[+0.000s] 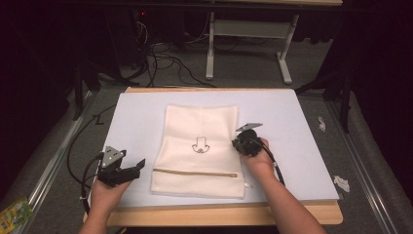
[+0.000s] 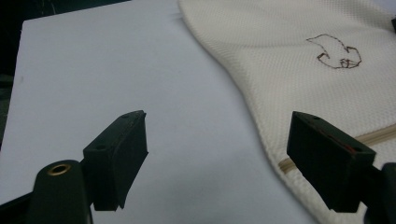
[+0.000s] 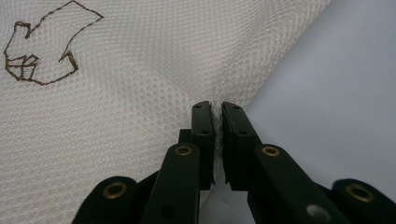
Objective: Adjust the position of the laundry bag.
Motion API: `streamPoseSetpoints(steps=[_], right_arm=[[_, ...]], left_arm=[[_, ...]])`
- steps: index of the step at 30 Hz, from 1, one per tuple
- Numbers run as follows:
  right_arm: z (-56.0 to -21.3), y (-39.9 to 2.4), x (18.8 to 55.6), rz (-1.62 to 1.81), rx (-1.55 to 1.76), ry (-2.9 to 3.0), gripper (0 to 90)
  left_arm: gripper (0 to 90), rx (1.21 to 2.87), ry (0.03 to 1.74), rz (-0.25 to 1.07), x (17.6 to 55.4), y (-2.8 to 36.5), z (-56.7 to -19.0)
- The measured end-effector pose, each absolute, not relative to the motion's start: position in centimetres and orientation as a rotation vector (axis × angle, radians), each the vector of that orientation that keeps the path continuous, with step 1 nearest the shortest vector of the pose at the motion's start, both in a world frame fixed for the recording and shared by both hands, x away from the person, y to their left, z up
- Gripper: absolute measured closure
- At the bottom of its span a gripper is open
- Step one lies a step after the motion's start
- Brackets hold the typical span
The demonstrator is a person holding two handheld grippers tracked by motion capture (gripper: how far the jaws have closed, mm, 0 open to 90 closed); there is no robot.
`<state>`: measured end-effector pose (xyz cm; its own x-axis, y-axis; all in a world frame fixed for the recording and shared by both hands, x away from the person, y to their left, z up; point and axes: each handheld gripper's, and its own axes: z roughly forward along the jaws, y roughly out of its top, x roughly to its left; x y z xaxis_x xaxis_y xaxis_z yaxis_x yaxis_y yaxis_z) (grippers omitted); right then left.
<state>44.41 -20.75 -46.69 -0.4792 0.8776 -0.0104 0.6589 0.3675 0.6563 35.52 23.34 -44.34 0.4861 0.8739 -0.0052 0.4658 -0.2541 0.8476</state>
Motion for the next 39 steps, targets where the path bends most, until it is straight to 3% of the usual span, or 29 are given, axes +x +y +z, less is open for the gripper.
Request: streamPoseSetpoints(steps=[15, 16, 20, 23, 29, 31, 39], right_arm=[[-46.6, -29.1, 44.2, 0.781, 1.498, 2.159, 82.7], [-46.6, -29.2, 44.1, 0.783, 1.497, 2.162, 81.2], [-45.9, -29.1, 43.5, 0.824, 1.497, 2.143, 60.3], [-44.7, -29.3, 42.1, 0.878, 1.471, 2.105, 53.2], [-43.3, -31.4, 36.8, 0.954, 1.437, 2.05, 51.2], [-43.4, -31.9, 33.9, 0.957, 1.418, 2.041, 51.2], [-43.5, -31.1, 30.1, 1.03, 1.342, 2.054, 52.7]], left_arm=[[23.2, 1.905, 1.051, 0.519, 35.4, 22.1, -44.6], [23.3, 1.902, 1.05, 0.508, 35.4, 22.0, -44.6], [24.9, 1.87, 1.044, 0.419, 35.3, 21.3, -44.7], [28.5, 1.866, 1.01, 0.327, 35.1, 20.1, -44.9], [41.4, 1.934, 0.942, 0.172, 34.8, 16.3, -45.7], [51.3, 1.946, 0.933, 0.151, 34.8, 15.4, -45.8], [68.1, 2.069, 0.907, 0.107, 35.0, 12.8, -47.3]])
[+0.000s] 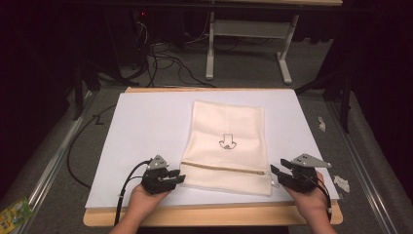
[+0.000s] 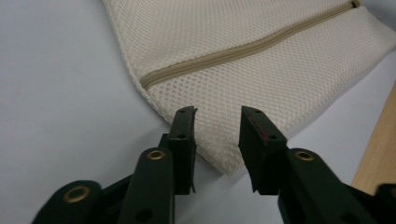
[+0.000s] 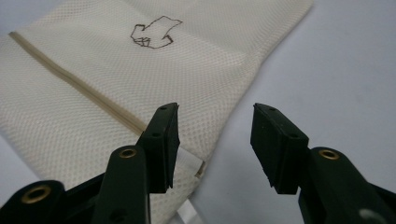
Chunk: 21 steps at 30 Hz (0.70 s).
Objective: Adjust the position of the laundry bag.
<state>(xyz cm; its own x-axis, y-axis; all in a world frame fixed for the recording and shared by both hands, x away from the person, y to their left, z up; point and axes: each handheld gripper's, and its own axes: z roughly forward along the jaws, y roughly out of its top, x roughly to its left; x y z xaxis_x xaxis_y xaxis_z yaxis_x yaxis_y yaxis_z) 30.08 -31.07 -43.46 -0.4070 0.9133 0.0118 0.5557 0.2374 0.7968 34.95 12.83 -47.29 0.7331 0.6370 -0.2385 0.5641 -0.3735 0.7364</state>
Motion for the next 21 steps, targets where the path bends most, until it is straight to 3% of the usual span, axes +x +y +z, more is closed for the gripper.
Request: streamPoseSetpoints(steps=[3, 7, 13, 18, 21], right_arm=[[-44.3, -31.0, 30.0, 0.997, 1.331, 2.096, 53.5], [-45.1, -31.3, 30.2, 0.967, 1.352, 2.119, 54.0], [-45.3, -32.6, 30.0, 0.969, 1.398, 2.111, 55.7], [-45.4, -32.7, 30.0, 0.995, 1.397, 2.121, 57.7], [-45.6, -32.3, 30.2, 0.999, 1.397, 2.146, 59.8]], left_arm=[[83.9, 2.113, 0.932, 0.107, 34.9, 12.2, -47.7], [90.0, 2.138, 0.916, 0.117, 34.7, 11.9, -47.6], [90.0, 2.221, 0.81, 0.033, 32.2, 12.0, -47.2], [89.1, 2.213, 0.802, 0.072, 31.1, 11.9, -47.0], [69.2, 2.156, 0.802, 0.118, 31.4, 12.3, -46.8]])
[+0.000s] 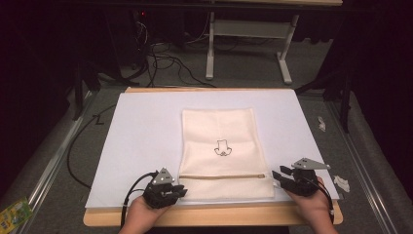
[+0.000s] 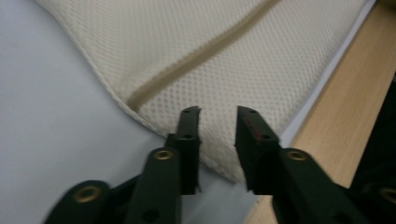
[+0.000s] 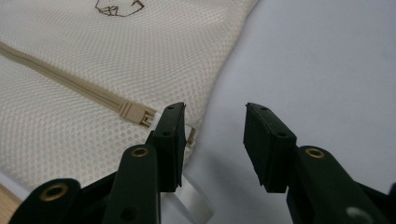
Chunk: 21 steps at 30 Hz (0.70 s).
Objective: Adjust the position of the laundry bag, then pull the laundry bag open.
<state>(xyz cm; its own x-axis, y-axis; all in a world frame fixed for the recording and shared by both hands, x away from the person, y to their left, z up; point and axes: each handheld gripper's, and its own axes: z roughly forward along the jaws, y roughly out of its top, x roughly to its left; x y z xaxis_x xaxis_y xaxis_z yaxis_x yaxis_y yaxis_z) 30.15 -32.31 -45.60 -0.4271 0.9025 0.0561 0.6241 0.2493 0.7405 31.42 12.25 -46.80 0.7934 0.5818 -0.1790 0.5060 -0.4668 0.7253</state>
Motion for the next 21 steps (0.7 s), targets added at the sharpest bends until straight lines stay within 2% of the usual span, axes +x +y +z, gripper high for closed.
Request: streamPoseSetpoints(steps=[4, 8, 12, 14, 17, 21], right_arm=[[-46.0, -31.4, 30.5, 0.998, 1.381, 2.203, 65.4], [-46.6, -30.6, 31.3, 0.978, 1.4, 2.238, 64.4], [-47.1, -30.3, 31.6, 0.957, 1.424, 2.255, 64.5], [-47.1, -30.3, 31.6, 0.97, 1.428, 2.269, 72.7], [-47.1, -30.2, 31.6, 0.97, 1.405, 2.29, 80.2], [-46.8, -30.0, 31.4, 0.955, 1.365, 2.299, 83.9]], left_arm=[[54.6, 2.054, 0.816, 0.229, 31.8, 13.4, -46.3], [41.3, 1.999, 0.869, 0.306, 32.0, 14.2, -46.1], [38.8, 1.951, 0.883, 0.29, 32.2, 14.6, -46.0], [38.6, 1.952, 0.879, 0.29, 32.1, 14.5, -45.9], [40.4, 1.944, 0.875, 0.263, 32.2, 14.2, -45.5], [40.6, 1.92, 0.869, 0.244, 32.4, 13.4, -45.1]])
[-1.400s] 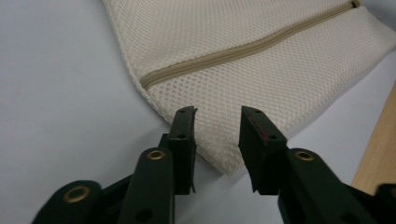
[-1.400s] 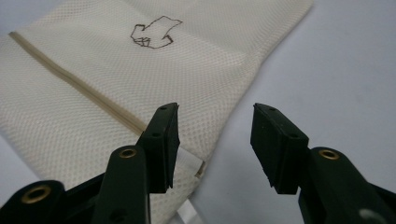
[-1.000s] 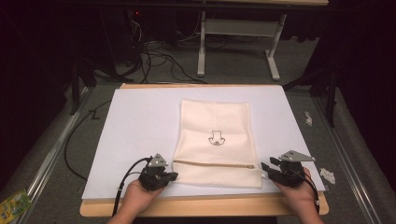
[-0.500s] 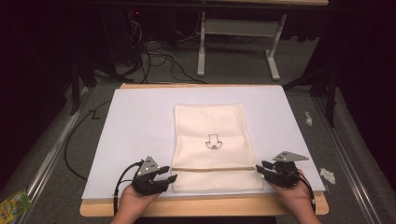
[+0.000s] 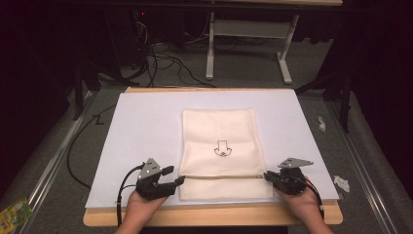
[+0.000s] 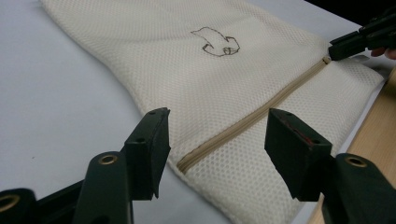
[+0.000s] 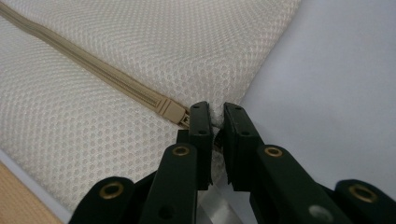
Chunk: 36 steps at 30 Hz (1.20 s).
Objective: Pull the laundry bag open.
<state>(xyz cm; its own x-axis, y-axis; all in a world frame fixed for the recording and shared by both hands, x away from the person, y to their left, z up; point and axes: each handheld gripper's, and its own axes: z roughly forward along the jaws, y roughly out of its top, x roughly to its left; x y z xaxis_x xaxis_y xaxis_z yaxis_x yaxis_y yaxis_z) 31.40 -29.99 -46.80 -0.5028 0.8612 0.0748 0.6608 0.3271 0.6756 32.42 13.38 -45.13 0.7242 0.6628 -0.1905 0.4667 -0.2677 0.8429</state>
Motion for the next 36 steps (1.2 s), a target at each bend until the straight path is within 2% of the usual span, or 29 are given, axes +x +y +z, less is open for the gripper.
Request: streamPoseSetpoints(steps=[9, 14, 20, 29, 36], right_arm=[[-46.0, -30.1, 31.0, 1.001, 1.344, 2.265, 84.6], [-45.7, -30.2, 30.7, 1.037, 1.342, 2.238, 84.6], [-45.2, -30.1, 30.7, 1.053, 1.332, 2.208, 84.5], [-45.2, -29.9, 30.9, 1.041, 1.304, 2.22, 84.3], [-44.9, -29.9, 31.2, 1.058, 1.273, 2.216, 84.4]], left_arm=[[43.0, 1.957, 0.848, 0.208, 33.4, 10.1, -45.5], [42.3, 1.982, 0.781, 0.196, 33.3, 7.2, -45.1], [44.3, 1.985, 0.745, 0.108, 33.0, 4.4, -45.8], [46.7, 1.934, 0.749, 0.09, 32.5, 3.9, -45.6], [48.5, 1.967, 0.731, 0.074, 32.4, 2.8, -45.9]])
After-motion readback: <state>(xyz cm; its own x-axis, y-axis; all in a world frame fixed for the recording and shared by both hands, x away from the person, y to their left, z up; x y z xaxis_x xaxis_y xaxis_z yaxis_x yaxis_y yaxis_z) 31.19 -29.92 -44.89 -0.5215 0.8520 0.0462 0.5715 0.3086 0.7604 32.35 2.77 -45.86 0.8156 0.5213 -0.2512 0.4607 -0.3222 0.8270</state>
